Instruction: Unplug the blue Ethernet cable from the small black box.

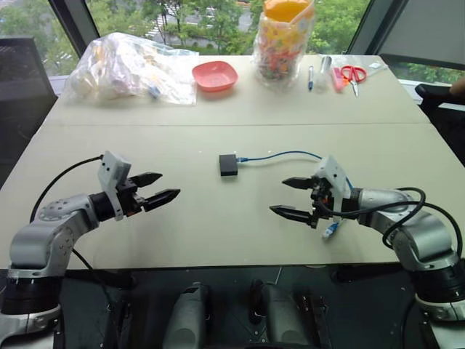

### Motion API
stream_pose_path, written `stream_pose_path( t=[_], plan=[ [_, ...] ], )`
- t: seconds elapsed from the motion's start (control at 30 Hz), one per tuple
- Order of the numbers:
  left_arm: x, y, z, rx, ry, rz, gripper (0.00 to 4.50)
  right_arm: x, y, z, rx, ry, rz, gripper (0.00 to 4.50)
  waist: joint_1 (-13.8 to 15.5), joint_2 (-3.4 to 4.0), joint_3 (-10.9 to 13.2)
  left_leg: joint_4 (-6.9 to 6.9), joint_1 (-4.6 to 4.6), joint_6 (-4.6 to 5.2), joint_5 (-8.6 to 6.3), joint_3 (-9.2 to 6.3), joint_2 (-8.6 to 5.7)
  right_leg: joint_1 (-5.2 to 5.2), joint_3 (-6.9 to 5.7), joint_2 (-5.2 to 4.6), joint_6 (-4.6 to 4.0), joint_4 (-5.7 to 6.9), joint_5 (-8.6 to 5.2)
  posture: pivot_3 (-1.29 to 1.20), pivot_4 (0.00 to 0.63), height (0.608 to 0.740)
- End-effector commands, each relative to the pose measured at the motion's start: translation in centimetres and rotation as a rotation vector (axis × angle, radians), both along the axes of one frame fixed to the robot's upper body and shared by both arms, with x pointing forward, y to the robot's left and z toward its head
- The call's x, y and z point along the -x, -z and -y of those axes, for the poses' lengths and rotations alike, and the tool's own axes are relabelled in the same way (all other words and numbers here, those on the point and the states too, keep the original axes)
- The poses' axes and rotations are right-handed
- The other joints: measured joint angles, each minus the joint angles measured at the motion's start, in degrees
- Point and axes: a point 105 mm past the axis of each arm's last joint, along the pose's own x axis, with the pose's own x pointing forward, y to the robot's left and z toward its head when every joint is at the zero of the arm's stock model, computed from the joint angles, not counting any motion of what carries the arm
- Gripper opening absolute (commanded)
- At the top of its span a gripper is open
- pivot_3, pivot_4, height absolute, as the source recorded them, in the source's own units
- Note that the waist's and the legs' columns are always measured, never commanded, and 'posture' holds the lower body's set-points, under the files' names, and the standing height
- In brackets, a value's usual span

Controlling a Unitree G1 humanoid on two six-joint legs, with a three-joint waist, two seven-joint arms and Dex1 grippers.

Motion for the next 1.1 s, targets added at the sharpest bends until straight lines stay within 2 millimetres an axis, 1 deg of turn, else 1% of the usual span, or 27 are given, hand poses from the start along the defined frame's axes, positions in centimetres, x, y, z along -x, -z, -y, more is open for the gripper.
stream_pose_path(
  t=[0.03, 0.13, 0.33, 0.47, 0.63, 0.67, 0.7, 0.77, 0.83, 0.9, 1.0, 1.03, 1.1],
  plan=[
    [-0.2, -1.1, 0.4, 0.0, 0.04, 0.032, 4.3, 0.0, -0.8, -0.3, -0.006, -0.008, 0.04, 4.5, 0.0, 0.0, 0.0, 0.0, 0.0, 0.0, 0.0, 0.0, 0.0, 0.0, 0.0, 0.0, 0.0, 0.0, 0.0, 0.0, 0.15, 0.74],
    [-0.7, -1.5, 0.5, 0.02, 0.038, 0.043, 4.3, -0.1, -0.8, -0.2, -0.01, 0.007, 0.046, 4.5, 0.1, 0.0, 0.0, 0.0, 0.0, 0.0, 0.0, -0.02, 0.0, 0.01, -0.01, 0.01, 0.0, 0.02, 0.0, 0.0, 0.15, 0.74],
    [-1.3, -1.4, 0.7, -0.014, 0.054, 0.05, 4.3, -0.3, -0.9, -0.2, -0.014, 0.024, 0.06, 4.5, 0.0, 0.0, 0.0, 0.0, 0.01, 0.07, 0.04, 0.0, -0.02, 0.01, 0.0, 0.0, 0.01, 0.04, 0.01, 0.0, 0.15, 0.74],
    [-1.3, -1.1, 0.9, -0.059, 0.085, 0.053, 4.3, -1.1, -1.5, -0.3, -0.03, 0.042, 0.086, 4.5, 0.0, 0.0, 0.0, 0.0, 0.01, 0.12, 0.07, 0.0, -0.01, 0.0, 0.0, 0.01, 0.0, 0.07, 0.01, 0.0, 0.15, 0.74],
    [-2.2, -1.5, 0.7, -0.062, 0.086, 0.069, 4.3, -2.3, -2.1, -0.6, -0.038, 0.057, 0.121, 4.5, 0.0, -0.01, 0.0, 0.01, 0.01, 0.12, 0.07, 0.01, -0.01, 0.01, 0.0, 0.01, 0.0, 0.07, 0.01, 0.0, 0.15, 0.74],
    [-2.3, -1.5, 0.7, -0.091, 0.102, 0.07, 4.3, -3.2, -2.5, -0.8, -0.038, 0.066, 0.153, 4.5, 0.0, 0.0, 0.0, 0.01, 0.01, 0.13, 0.08, 0.0, -0.02, 0.01, 0.0, 0.01, 0.0, 0.07, 0.01, 0.0, 0.15, 0.74],
    [-2.5, -1.0, 0.5, -0.166, 0.122, 0.064, 4.3, -4.9, -2.8, -1.0, -0.039, 0.092, 0.18, 4.5, -0.1, -0.01, 0.0, 0.01, 0.0, 0.15, 0.09, 0.0, -0.02, 0.0, 0.0, 0.01, 0.0, 0.07, 0.01, 0.0, 0.15, 0.74],
    [-2.5, 0.0, -0.2, -0.307, 0.18, 0.051, 4.3, -8.1, -2.7, -1.3, 0.022, 0.131, 0.228, 4.5, -0.6, 0.03, 0.0, 0.09, 0.05, 0.16, 0.1, 0.12, -0.09, -0.01, 0.01, 0.08, -0.03, 0.11, 0.03, 0.0, 0.15, 0.74],
    [-2.7, -0.5, -0.3, -0.297, 0.205, 0.044, 4.3, -10.1, -2.3, -1.9, 0.076, 0.125, 0.249, 4.5, -0.9, 0.02, 0.0, 0.1, 0.05, 0.16, 0.12, 0.15, -0.08, -0.04, 0.02, 0.1, -0.11, 0.1, 0.09, 0.0, 0.15, 0.74],
    [-2.5, -2.1, -0.1, -0.226, 0.231, 0.045, 4.3, -12.1, -2.2, -3.1, 0.096, 0.108, 0.253, 4.5, -1.3, -0.01, 0.0, 0.08, 0.04, 0.17, 0.12, 0.1, -0.06, -0.05, 0.01, 0.11, -0.12, 0.14, 0.1, 0.0, 0.15, 0.74],
    [-1.7, -3.4, 0.0, -0.188, 0.27, 0.045, 4.3, -13.7, -1.3, -4.9, 0.151, 0.066, 0.241, 4.5, -1.7, -0.03, 0.0, -0.03, -0.05, 0.2, 0.13, 0.09, -0.12, -0.16, 0.06, 0.1, -0.06, 0.25, 0.11, 0.0, 0.15, 0.74],
    [-1.5, -3.7, -0.1, -0.179, 0.267, 0.05, 4.3, -13.9, -0.7, -5.3, 0.177, 0.049, 0.225, 4.5, -1.8, -0.03, 0.0, -0.03, -0.04, 0.22, 0.12, 0.12, -0.14, -0.19, 0.1, 0.1, 0.13, 0.36, 0.19, 0.0, 0.15, 0.74],
    [-1.2, -4.1, 0.0, -0.159, 0.253, 0.062, 4.3, -14.0, 0.4, -6.1, 0.215, 0.017, 0.189, 4.5, -1.8, -0.02, 0.0, -0.03, -0.03, 0.25, 0.11, 0.18, -0.23, -0.31, 0.2, 0.04, 0.18, 0.72, 0.14, 0.0, 0.15, 0.74]
  ],
)
